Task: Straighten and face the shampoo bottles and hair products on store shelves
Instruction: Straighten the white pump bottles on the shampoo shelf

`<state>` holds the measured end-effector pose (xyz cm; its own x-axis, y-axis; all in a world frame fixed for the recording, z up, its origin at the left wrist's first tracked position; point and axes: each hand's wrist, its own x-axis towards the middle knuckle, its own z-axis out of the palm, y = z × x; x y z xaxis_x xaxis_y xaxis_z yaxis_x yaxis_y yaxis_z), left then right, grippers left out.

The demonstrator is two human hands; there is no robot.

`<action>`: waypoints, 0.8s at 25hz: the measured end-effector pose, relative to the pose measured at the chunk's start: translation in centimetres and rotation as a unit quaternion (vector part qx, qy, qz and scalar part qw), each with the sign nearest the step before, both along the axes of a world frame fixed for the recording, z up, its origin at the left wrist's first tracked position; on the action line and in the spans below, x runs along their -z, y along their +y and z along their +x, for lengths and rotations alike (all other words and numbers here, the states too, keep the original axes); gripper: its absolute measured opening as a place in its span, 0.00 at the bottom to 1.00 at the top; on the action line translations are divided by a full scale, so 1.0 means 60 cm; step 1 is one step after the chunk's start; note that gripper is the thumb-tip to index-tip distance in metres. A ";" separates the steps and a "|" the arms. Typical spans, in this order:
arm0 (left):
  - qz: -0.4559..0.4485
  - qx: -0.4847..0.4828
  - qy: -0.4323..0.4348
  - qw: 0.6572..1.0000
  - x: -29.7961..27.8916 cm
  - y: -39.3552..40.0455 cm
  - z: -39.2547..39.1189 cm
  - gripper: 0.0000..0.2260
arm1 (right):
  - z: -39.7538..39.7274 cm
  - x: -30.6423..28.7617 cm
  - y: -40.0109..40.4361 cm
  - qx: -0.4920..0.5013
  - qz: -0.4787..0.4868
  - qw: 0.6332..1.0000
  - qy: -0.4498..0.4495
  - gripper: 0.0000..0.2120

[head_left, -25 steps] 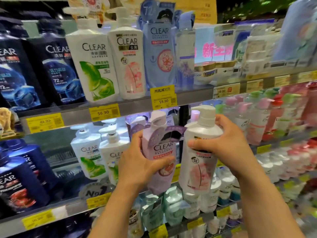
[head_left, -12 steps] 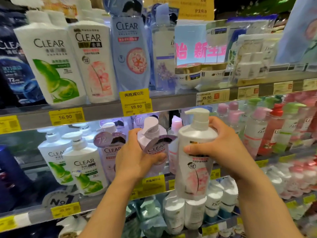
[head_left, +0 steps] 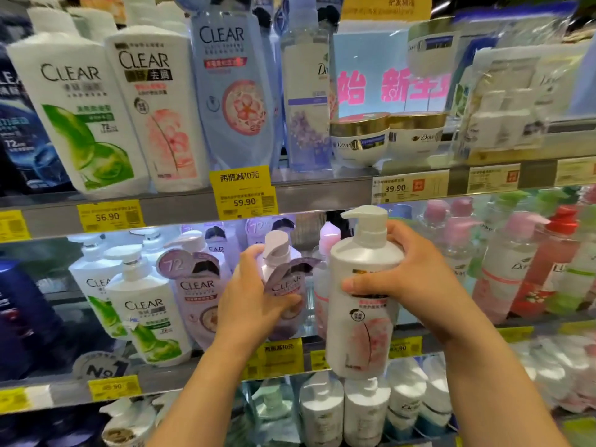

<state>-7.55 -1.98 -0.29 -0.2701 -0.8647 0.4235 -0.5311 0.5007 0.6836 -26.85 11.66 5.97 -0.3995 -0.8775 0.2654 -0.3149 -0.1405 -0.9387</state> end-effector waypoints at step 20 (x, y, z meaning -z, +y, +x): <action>0.002 0.015 -0.172 0.985 -0.053 -0.017 0.031 0.34 | 0.015 -0.013 -0.040 -0.031 -0.005 0.999 0.013 0.33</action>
<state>-5.70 -2.99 2.86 -0.4226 -0.8558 0.2984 -0.7171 0.5171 0.4674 -25.98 9.26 6.77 -0.3381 -0.8974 0.2836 -0.3292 -0.1695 -0.9289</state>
